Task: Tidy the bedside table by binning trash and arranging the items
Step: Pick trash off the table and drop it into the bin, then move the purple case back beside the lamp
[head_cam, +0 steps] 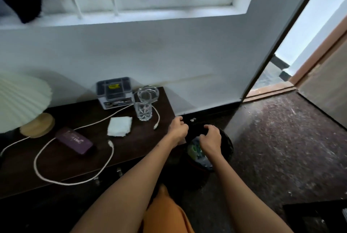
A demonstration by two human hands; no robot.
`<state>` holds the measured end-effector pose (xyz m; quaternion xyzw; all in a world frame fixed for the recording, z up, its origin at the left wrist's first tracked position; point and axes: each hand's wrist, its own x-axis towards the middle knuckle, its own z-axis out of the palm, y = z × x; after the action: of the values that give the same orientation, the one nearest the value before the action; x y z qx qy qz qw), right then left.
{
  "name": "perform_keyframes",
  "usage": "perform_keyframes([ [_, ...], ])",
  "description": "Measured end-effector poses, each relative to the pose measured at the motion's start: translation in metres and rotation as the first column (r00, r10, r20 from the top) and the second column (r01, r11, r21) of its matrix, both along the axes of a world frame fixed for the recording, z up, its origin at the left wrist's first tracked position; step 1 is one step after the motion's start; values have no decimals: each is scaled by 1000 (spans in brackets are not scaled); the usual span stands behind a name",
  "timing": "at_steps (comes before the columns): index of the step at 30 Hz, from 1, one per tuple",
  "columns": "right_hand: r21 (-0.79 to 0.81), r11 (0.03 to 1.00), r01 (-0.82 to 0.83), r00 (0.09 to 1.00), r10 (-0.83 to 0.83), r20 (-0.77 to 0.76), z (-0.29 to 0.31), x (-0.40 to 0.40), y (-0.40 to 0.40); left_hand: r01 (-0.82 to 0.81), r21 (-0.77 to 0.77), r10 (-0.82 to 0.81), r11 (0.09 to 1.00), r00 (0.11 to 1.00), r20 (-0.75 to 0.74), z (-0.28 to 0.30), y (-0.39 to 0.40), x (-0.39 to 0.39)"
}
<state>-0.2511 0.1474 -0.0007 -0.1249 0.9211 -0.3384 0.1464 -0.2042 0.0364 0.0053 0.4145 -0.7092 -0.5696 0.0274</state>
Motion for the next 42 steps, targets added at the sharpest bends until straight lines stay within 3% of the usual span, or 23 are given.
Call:
perform_keyframes([
  [10,-76,987,-143,990,142,-13,38,86,-64,-394,-86,393,915,919,-28,23,-77,136],
  [20,-63,950,-307,950,303,-74,65,162,-124,-600,-50,597,798,799,-68,34,-120,253],
  [34,18,837,-546,838,546,21,30,233,-184,-690,-35,690,723,724,-9,7,-159,335],
  [42,101,810,-578,816,575,62,-6,248,-226,-657,-66,658,751,753,9,-19,-188,339],
])
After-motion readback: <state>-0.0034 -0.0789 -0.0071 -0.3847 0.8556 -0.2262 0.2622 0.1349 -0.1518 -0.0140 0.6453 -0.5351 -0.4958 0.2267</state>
